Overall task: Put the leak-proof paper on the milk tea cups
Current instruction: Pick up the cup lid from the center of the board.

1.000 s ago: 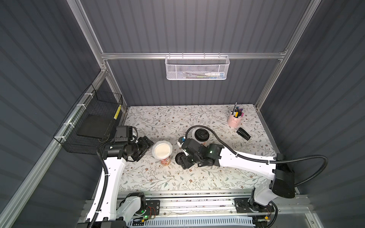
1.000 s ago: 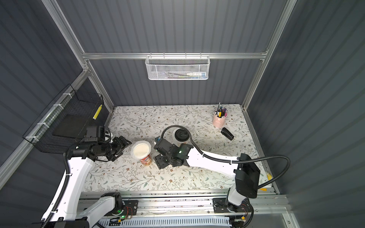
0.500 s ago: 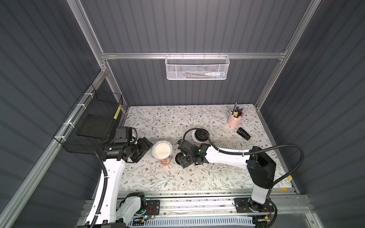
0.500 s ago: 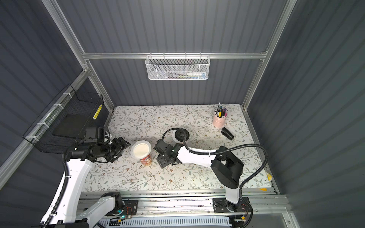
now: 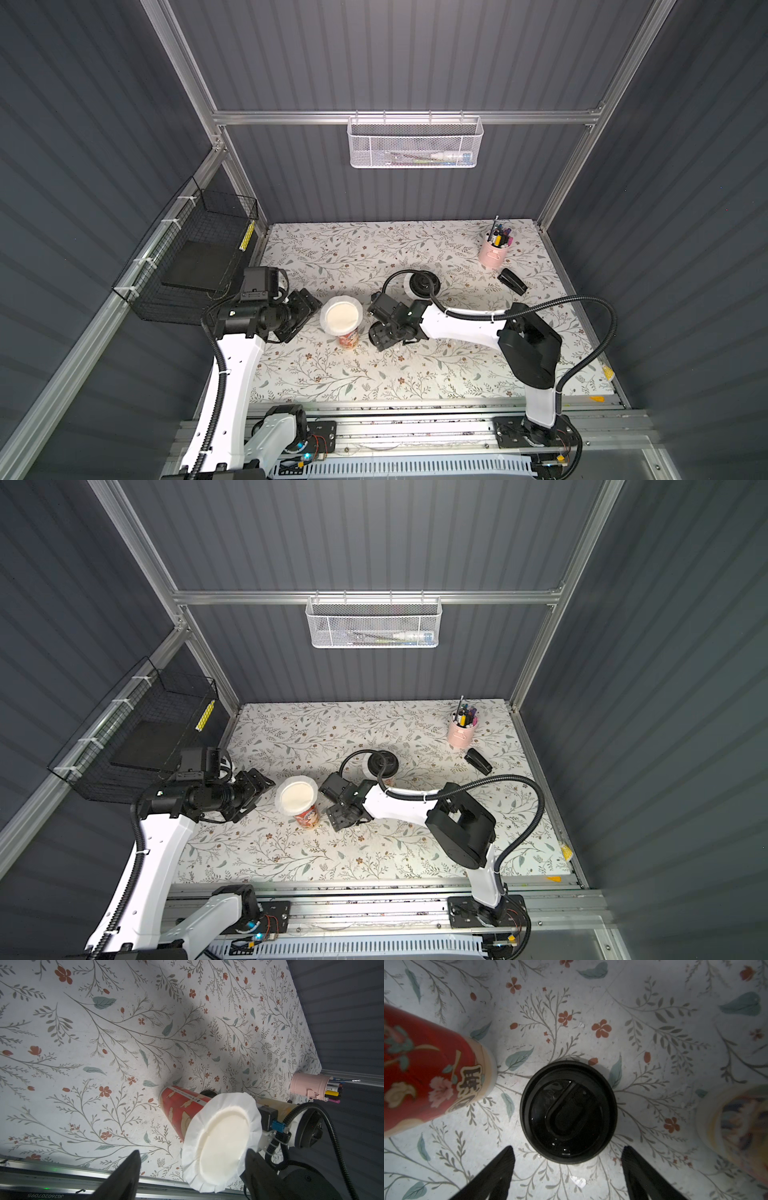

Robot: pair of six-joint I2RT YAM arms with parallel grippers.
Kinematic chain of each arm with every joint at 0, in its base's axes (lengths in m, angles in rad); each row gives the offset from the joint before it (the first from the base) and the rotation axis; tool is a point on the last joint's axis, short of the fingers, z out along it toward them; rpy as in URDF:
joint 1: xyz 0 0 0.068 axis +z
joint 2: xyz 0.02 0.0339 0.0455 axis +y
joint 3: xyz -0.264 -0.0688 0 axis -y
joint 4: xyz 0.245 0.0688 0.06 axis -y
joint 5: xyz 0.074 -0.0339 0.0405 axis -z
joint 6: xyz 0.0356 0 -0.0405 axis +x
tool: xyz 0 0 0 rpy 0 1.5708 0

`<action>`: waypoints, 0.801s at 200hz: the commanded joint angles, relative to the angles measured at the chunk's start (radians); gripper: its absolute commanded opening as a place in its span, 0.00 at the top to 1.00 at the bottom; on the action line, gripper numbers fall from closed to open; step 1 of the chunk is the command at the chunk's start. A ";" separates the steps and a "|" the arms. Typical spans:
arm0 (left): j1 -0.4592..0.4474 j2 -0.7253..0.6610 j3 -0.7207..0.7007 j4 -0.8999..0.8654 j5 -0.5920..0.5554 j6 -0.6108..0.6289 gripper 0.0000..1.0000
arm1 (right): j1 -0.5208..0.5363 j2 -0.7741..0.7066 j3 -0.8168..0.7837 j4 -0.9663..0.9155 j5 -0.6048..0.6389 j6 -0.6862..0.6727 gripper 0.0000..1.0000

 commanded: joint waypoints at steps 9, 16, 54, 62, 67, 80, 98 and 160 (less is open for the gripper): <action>0.006 -0.001 0.024 -0.029 -0.006 0.015 0.21 | -0.006 0.025 0.036 -0.018 0.012 0.021 0.18; 0.005 0.000 0.024 -0.030 -0.006 0.015 0.21 | -0.008 0.030 0.037 -0.020 0.012 0.023 0.18; 0.006 0.007 0.028 -0.029 -0.009 0.018 0.21 | -0.009 0.052 0.061 -0.037 0.011 0.023 0.17; 0.006 0.007 0.029 -0.030 -0.007 0.018 0.21 | -0.010 0.060 0.067 -0.043 0.011 0.022 0.17; 0.005 0.008 0.029 -0.029 -0.007 0.019 0.21 | -0.010 0.064 0.072 -0.046 0.011 0.023 0.17; 0.006 0.007 0.028 -0.029 -0.007 0.018 0.21 | -0.010 0.076 0.080 -0.057 0.008 0.022 0.17; 0.006 0.007 0.029 -0.029 -0.008 0.019 0.21 | -0.010 0.085 0.086 -0.059 0.010 0.026 0.18; 0.006 0.004 0.028 -0.032 -0.009 0.017 0.21 | -0.010 0.127 0.124 -0.090 0.012 0.032 0.19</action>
